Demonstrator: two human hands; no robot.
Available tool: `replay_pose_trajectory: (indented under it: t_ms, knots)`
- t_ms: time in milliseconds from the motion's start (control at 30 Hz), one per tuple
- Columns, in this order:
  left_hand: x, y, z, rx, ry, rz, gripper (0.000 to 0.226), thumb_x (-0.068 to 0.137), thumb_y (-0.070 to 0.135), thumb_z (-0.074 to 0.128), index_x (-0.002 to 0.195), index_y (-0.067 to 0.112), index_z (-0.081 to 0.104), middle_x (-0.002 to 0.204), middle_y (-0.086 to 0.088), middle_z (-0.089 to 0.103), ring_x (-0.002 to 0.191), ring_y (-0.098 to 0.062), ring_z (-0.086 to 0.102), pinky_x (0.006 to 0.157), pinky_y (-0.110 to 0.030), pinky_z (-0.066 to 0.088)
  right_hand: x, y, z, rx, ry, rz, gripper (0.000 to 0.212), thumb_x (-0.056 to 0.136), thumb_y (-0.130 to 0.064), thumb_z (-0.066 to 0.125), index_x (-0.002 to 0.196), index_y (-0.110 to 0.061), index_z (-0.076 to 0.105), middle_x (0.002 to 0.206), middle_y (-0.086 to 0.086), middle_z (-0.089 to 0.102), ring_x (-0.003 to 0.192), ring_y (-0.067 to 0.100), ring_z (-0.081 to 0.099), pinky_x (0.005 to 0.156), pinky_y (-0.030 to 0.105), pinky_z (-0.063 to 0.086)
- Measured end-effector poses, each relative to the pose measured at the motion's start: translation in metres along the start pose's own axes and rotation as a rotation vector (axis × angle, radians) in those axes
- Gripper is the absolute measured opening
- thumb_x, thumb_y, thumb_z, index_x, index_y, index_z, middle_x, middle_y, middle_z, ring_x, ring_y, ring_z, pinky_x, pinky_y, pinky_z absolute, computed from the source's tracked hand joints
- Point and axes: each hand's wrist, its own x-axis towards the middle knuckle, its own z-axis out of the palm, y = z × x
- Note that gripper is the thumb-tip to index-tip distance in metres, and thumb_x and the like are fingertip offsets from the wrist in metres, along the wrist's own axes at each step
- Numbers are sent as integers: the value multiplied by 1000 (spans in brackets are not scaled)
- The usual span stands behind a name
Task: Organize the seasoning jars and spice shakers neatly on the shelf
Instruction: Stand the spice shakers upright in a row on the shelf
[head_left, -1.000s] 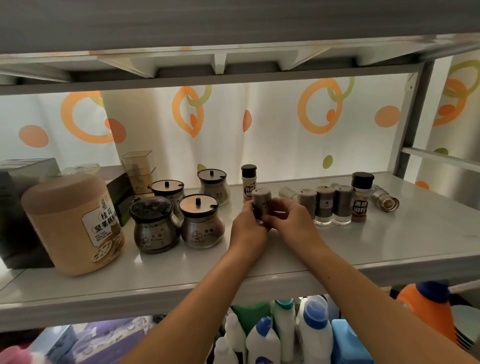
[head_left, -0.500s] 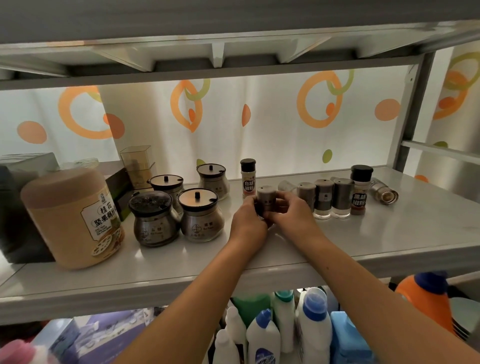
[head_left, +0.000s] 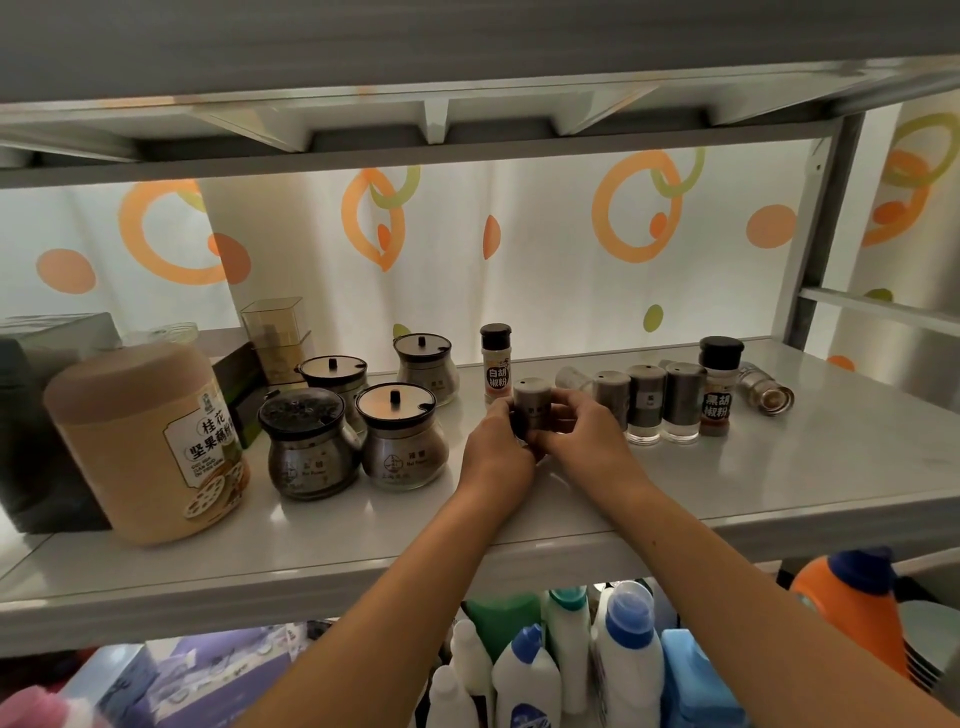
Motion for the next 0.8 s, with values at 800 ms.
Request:
replay_pose_trajectory:
  t_ms: [800]
  knots:
    - [92,127,-44,-141,-194,-146,36,101,27,39,107,-2,61,100,-13,69,66,-15,59,54,-22,41,115,-117,-91,-346,-205,116,26,82,-10,74,94,12,69,90,27,71,78,32,71,74,36,60]
